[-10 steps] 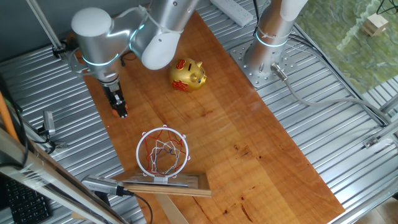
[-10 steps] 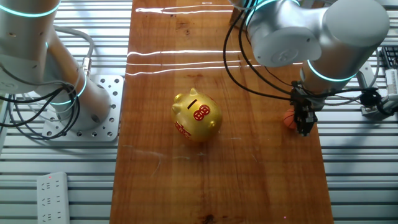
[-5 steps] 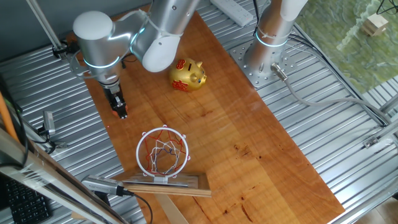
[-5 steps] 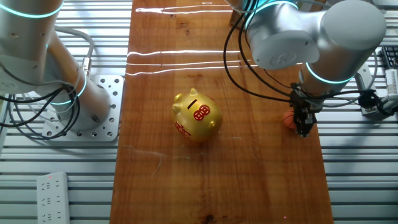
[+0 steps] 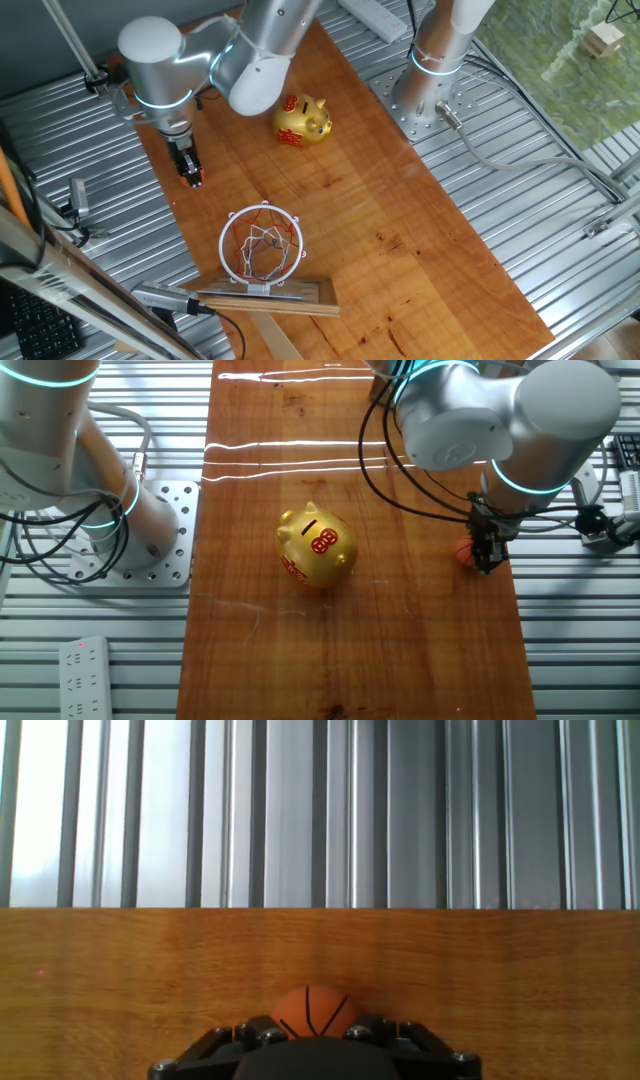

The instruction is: Grab a basketball, release it and shoot it into the basket

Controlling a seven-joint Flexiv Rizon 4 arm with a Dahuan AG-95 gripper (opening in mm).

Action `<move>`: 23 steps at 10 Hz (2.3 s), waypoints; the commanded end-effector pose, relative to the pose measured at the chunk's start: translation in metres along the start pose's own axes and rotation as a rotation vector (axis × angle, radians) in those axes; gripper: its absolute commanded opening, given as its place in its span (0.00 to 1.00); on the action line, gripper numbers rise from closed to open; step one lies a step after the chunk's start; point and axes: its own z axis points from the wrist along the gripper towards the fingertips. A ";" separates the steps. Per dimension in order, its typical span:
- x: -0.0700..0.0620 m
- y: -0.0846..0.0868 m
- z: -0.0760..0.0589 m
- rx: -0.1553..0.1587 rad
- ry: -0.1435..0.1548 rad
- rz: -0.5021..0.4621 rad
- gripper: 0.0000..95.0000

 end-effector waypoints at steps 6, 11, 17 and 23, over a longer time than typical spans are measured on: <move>-0.008 0.006 -0.041 0.003 -0.018 -0.029 0.00; -0.023 0.029 -0.096 0.005 -0.017 -0.077 0.00; -0.012 0.041 -0.123 -0.009 -0.015 -0.098 0.00; -0.015 0.044 -0.122 -0.007 -0.008 -0.131 0.00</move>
